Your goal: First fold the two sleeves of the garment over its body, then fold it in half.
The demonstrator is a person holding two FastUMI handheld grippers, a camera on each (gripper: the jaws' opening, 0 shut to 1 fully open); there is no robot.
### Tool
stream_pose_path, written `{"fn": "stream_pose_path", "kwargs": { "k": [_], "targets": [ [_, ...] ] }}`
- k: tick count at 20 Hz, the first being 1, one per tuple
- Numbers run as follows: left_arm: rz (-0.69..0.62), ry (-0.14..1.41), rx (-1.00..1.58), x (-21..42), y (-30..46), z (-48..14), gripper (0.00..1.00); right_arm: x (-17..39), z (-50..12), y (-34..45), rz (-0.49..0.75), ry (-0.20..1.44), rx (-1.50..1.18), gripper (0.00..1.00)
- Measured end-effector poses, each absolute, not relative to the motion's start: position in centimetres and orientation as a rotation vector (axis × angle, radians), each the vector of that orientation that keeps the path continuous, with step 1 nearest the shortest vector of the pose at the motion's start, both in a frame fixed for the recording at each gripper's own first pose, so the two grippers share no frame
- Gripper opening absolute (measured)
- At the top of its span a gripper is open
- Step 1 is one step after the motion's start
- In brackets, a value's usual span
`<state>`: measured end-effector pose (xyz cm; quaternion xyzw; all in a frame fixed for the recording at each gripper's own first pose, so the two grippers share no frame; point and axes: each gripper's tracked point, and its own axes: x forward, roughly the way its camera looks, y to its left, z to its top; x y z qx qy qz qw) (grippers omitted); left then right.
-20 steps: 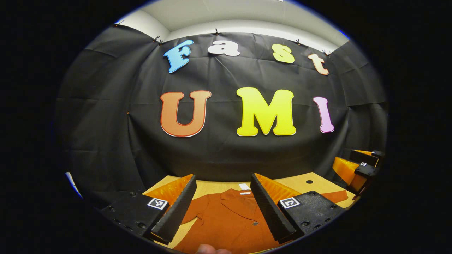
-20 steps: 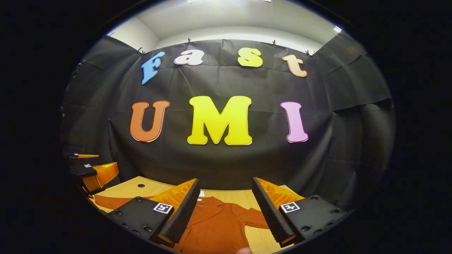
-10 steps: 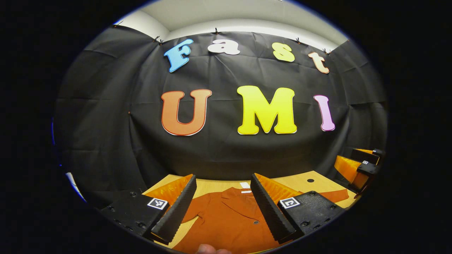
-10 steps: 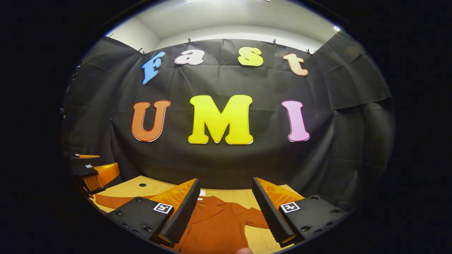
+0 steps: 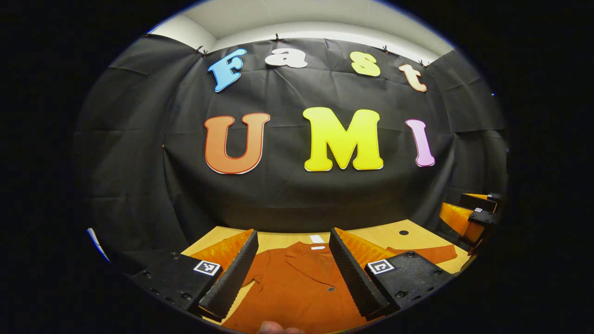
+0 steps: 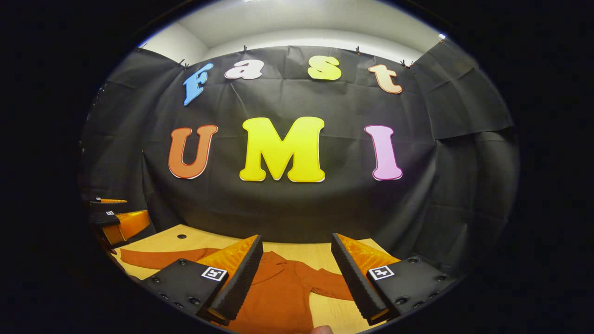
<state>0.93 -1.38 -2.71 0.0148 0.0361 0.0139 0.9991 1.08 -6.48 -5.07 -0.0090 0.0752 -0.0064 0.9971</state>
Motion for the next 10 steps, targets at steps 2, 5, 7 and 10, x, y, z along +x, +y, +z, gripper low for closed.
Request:
{"fn": "stream_pose_path", "kwargs": {
  "k": [2,5,7,10],
  "targets": [
    [0.033,0.082,0.029,0.9,-1.5,-2.9,0.99,1.1,-5.9,-8.7,-0.049,0.170,-0.001,0.94],
    [0.039,0.095,0.024,1.2,-2.1,-3.3,0.99,1.9,-7.6,-12.2,-0.106,0.199,0.003,0.94],
    [0.044,0.108,0.022,1.5,-2.5,-3.5,0.99,2.5,-9.0,-14.7,-0.137,0.226,-0.003,0.94],
    [0.035,0.124,0.009,2.2,-3.6,-3.7,0.99,3.1,-11.9,-19.9,-0.197,0.288,-0.008,0.93]
  ]
}}
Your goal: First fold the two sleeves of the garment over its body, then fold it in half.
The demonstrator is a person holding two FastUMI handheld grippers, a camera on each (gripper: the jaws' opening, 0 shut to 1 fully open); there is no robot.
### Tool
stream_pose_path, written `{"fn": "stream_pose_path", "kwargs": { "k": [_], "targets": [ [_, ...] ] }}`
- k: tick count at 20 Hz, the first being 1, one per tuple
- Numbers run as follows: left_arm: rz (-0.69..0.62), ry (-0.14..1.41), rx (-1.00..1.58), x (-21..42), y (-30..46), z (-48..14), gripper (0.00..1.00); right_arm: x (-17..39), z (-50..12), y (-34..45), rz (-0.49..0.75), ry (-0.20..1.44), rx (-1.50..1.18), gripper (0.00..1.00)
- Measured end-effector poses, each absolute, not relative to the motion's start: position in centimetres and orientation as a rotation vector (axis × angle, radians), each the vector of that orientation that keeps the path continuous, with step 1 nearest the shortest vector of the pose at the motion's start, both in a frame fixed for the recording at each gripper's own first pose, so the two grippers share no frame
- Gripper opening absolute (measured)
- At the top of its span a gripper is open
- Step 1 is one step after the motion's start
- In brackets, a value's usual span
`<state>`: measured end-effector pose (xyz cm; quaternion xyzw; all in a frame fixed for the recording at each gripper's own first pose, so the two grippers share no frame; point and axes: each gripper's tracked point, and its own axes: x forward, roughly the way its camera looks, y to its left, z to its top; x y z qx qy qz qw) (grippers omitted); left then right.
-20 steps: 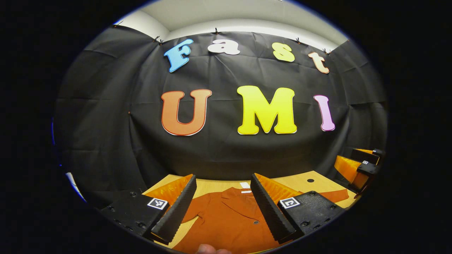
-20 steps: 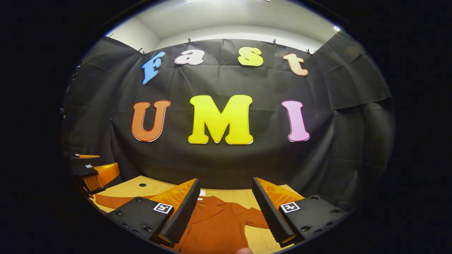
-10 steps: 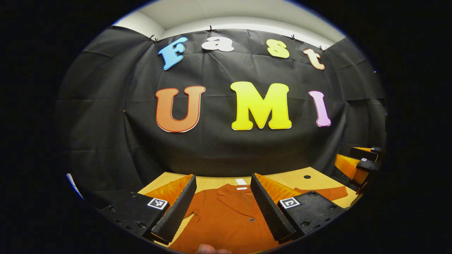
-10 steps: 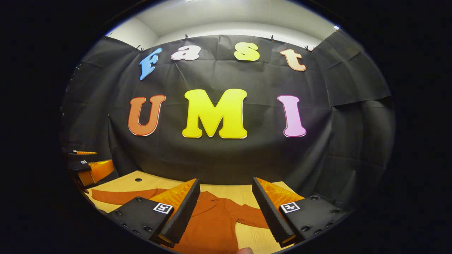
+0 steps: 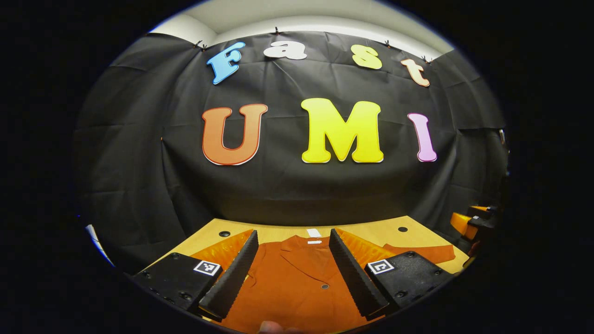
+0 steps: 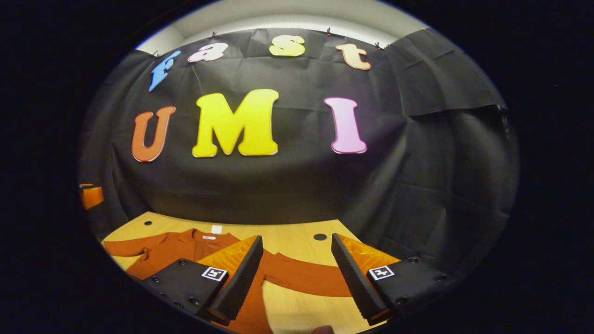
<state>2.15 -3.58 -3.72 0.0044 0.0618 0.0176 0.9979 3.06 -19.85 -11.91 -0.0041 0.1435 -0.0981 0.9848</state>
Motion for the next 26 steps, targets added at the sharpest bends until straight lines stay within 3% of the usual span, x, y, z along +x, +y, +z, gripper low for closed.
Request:
{"fn": "stream_pose_path", "kwargs": {
  "k": [7,15,25,26],
  "targets": [
    [0.068,0.173,0.043,3.0,-5.0,-4.6,0.99,2.5,-21.6,-31.7,-0.366,0.468,0.019,0.94],
    [0.109,0.229,0.058,2.9,-7.1,-6.0,0.99,1.1,-32.7,-38.0,-0.510,0.680,0.131,0.95],
    [0.103,0.229,0.107,3.0,-6.1,-5.6,0.99,-0.4,-36.9,-39.1,-0.601,0.789,0.183,0.96],
    [0.104,0.232,0.106,3.1,-5.9,-5.6,0.99,-0.3,-37.0,-38.9,-0.594,0.792,0.182,0.90]
  ]
}}
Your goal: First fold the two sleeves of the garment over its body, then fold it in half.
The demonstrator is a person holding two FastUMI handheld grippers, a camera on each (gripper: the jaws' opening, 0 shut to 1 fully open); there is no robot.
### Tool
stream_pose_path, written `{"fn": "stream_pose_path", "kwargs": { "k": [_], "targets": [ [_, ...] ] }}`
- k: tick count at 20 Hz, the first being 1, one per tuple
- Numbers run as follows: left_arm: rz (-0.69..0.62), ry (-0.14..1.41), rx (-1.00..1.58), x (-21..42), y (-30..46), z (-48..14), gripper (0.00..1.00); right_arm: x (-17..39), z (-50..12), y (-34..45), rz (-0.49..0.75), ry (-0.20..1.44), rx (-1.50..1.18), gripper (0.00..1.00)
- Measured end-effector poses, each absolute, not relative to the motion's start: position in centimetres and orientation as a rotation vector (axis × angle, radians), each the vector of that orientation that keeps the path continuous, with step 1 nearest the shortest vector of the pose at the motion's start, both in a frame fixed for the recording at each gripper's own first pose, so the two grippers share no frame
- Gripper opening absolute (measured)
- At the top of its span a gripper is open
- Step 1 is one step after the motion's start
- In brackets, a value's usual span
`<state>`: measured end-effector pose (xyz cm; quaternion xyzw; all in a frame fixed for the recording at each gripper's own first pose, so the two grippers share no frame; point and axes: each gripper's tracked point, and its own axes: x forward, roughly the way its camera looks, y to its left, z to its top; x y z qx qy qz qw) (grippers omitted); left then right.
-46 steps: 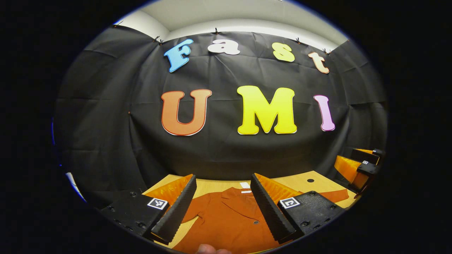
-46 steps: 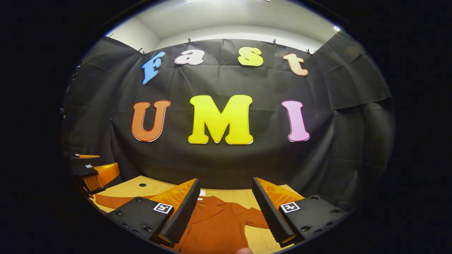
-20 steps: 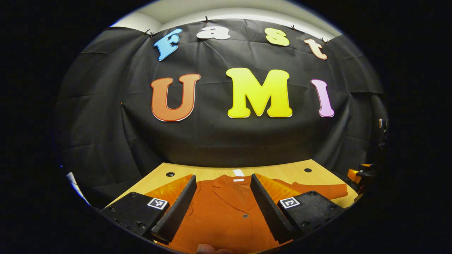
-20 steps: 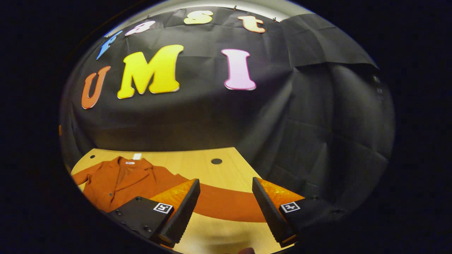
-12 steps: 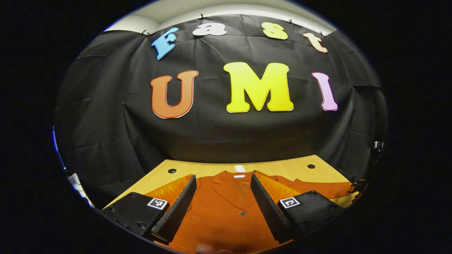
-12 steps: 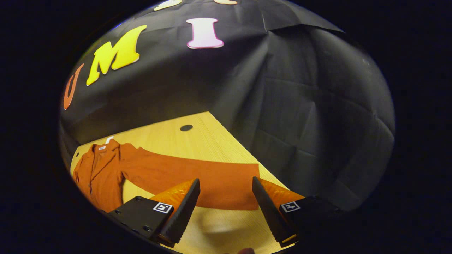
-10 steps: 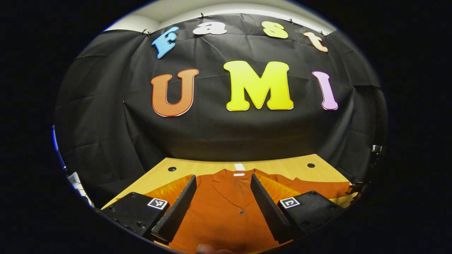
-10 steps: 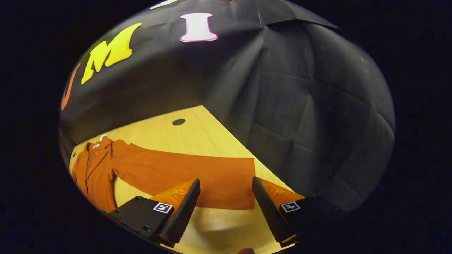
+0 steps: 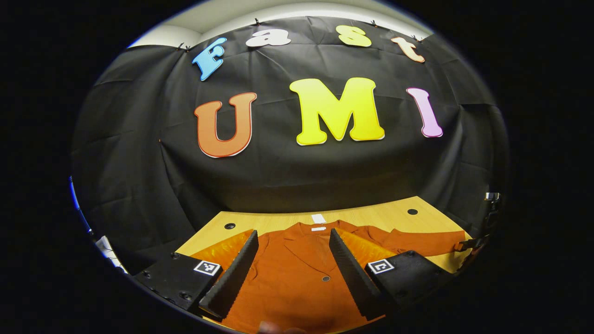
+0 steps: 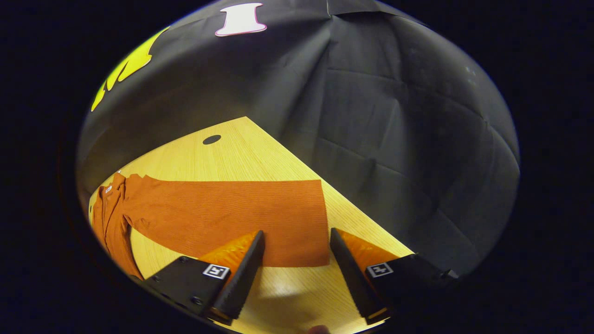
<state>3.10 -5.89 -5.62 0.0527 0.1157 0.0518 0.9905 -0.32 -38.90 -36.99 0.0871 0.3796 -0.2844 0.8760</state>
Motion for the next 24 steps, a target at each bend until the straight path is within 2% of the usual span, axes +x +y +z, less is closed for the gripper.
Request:
{"fn": "stream_pose_path", "kwargs": {
  "k": [2,4,5,6,8,9,11,16,20,24],
  "targets": [
    [0.107,0.236,0.102,3.1,-5.4,-5.7,0.99,0.0,-36.9,-38.8,-0.582,0.800,0.196,0.78],
    [0.110,0.233,0.099,3.2,-5.0,-5.5,0.99,-0.3,-37.0,-39.3,-0.584,0.814,0.202,0.61],
    [0.111,0.232,0.100,3.1,-4.9,-5.5,0.99,0.1,-37.0,-39.2,-0.574,0.803,0.244,0.58],
    [0.112,0.232,0.102,3.1,-4.7,-5.5,0.99,0.2,-36.9,-39.2,-0.576,0.793,0.270,0.23],
    [0.116,0.231,0.102,3.0,-4.2,-5.5,0.99,0.0,-36.9,-38.9,-0.555,0.800,0.283,0.20],
    [0.117,0.231,0.098,3.1,-3.9,-5.5,0.99,0.1,-36.9,-39.0,-0.552,0.803,0.281,0.03],
    [0.119,0.233,0.096,2.9,-3.6,-5.6,0.99,0.2,-36.3,-38.5,-0.533,0.815,0.283,0.02],
    [0.124,0.225,0.076,2.8,-2.3,-5.6,0.99,1.9,-30.8,-37.2,-0.500,0.716,0.243,0.02],
    [0.125,0.215,0.046,2.8,-1.3,-5.6,0.99,5.9,-24.8,-34.4,-0.427,0.614,0.206,0.02],
    [0.129,0.205,0.019,3.3,0.3,-5.8,0.99,11.6,-17.7,-28.1,-0.294,0.502,0.153,0.02]
  ]
}}
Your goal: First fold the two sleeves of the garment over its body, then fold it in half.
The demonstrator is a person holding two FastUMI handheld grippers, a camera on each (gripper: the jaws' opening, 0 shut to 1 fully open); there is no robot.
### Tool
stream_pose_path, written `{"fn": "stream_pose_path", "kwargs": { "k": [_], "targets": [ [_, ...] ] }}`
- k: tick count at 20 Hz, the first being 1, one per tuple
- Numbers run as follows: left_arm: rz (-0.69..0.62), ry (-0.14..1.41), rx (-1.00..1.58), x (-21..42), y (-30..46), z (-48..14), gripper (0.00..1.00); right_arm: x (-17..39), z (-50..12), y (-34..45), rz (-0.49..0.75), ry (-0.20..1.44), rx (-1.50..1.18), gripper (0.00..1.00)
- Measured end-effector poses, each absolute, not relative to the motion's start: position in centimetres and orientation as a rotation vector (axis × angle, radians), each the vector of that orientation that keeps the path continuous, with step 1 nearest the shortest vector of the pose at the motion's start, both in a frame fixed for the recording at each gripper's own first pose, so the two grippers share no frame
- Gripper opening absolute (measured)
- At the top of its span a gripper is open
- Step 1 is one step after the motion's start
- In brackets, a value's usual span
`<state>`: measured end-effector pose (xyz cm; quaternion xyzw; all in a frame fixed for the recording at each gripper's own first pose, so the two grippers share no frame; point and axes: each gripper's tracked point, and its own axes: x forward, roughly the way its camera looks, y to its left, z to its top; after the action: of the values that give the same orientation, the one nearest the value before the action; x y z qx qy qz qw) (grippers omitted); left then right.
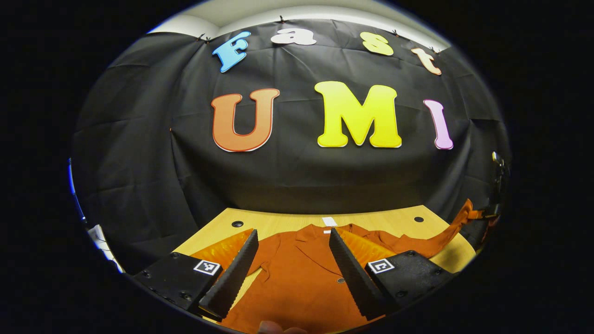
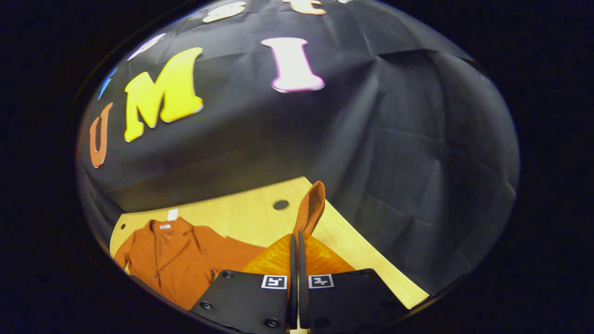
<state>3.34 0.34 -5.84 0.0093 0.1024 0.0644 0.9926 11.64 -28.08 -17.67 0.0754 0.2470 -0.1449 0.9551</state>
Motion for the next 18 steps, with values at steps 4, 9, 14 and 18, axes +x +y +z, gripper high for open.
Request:
{"fn": "stream_pose_path", "kwargs": {
  "k": [4,9,14,18],
  "targets": [
    [0.135,0.156,0.055,3.4,3.2,-4.9,0.99,17.3,-12.4,-19.1,-0.150,0.431,0.145,0.02],
    [0.196,0.133,0.035,2.7,8.8,-4.8,0.99,22.9,-9.2,-6.4,0.025,0.387,0.106,0.02],
    [0.293,0.149,0.002,0.7,15.3,-5.9,0.99,25.1,-13.2,6.3,0.170,0.436,0.048,0.02],
    [0.364,0.175,-0.018,-1.9,19.7,-7.0,0.99,24.8,-20.7,15.3,0.242,0.535,0.014,0.02]
  ]
}}
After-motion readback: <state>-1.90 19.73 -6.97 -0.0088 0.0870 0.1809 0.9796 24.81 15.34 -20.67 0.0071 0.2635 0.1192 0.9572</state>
